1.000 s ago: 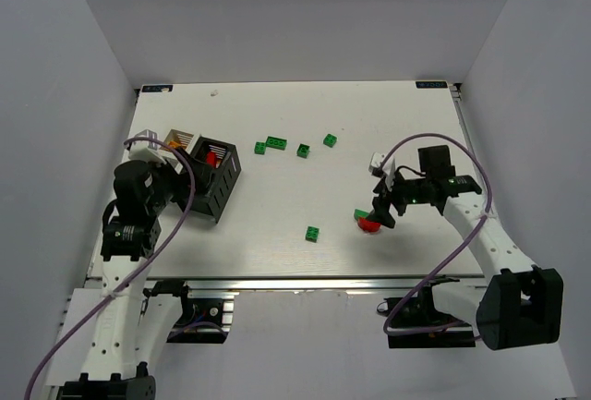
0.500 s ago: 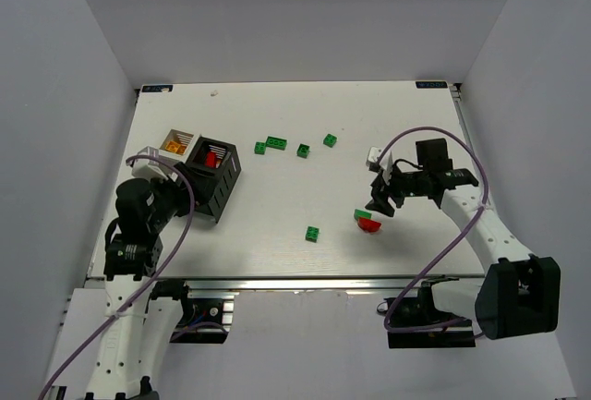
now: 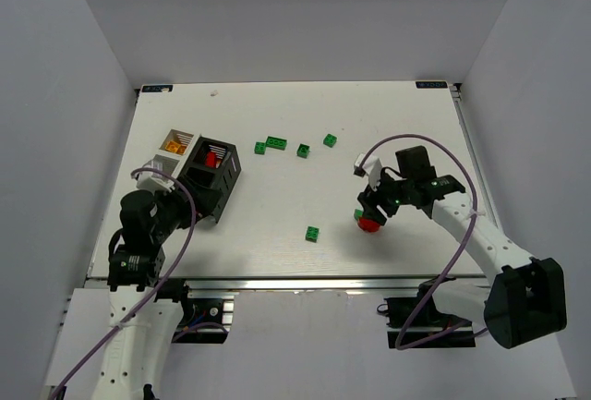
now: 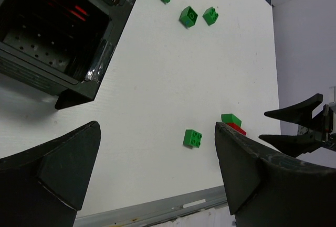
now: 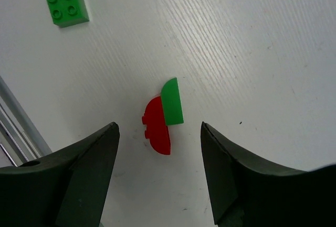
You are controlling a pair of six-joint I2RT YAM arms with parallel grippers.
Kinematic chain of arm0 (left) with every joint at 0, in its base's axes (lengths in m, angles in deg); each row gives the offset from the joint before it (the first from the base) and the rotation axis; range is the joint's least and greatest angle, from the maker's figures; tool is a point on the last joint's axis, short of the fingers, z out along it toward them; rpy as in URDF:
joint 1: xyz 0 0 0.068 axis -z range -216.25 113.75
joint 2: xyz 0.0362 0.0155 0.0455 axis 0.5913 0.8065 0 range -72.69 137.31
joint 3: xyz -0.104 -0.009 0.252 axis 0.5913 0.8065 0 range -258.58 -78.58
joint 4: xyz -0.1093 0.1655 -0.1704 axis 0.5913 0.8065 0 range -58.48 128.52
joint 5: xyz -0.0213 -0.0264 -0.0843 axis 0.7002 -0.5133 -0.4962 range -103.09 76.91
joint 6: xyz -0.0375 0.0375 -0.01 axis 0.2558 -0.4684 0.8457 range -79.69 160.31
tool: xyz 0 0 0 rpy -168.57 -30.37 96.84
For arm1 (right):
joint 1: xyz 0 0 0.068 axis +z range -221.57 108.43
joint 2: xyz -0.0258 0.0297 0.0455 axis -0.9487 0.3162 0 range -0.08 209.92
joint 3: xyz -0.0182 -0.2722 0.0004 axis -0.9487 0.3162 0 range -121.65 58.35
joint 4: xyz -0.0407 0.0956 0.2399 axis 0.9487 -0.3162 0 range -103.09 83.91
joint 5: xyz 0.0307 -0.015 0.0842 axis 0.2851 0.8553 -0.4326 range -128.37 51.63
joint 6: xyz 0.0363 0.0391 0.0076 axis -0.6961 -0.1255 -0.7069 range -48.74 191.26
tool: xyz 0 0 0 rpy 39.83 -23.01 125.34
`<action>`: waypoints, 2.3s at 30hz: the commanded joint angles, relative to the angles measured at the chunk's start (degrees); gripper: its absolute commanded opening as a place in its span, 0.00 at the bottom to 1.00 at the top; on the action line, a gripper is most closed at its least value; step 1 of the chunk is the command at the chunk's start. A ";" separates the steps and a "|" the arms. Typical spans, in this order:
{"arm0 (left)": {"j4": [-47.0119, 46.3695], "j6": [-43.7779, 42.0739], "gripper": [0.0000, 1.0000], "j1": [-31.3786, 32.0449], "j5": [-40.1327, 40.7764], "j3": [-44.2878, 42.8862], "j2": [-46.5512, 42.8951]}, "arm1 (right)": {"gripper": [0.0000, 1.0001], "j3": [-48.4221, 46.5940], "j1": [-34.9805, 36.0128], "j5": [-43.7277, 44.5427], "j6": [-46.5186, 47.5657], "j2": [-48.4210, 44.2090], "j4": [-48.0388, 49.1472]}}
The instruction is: Sort the legos into containers by color
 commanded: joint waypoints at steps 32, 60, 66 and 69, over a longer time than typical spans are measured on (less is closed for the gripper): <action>-2.75 4.29 0.98 -0.12 -4.08 2.87 -0.02 | 0.63 8.20 0.91 7.33 6.75 8.20 7.71; -15.49 13.87 0.98 3.30 -9.45 4.72 5.86 | 0.03 8.82 0.91 -4.79 15.70 1.18 5.52; -19.62 15.10 0.98 16.73 -0.58 3.23 12.96 | 0.02 6.28 1.08 -10.51 19.66 -2.69 1.21; -21.99 15.36 0.97 24.47 4.08 1.91 17.19 | 0.02 4.61 1.96 -12.71 21.60 -3.92 -0.46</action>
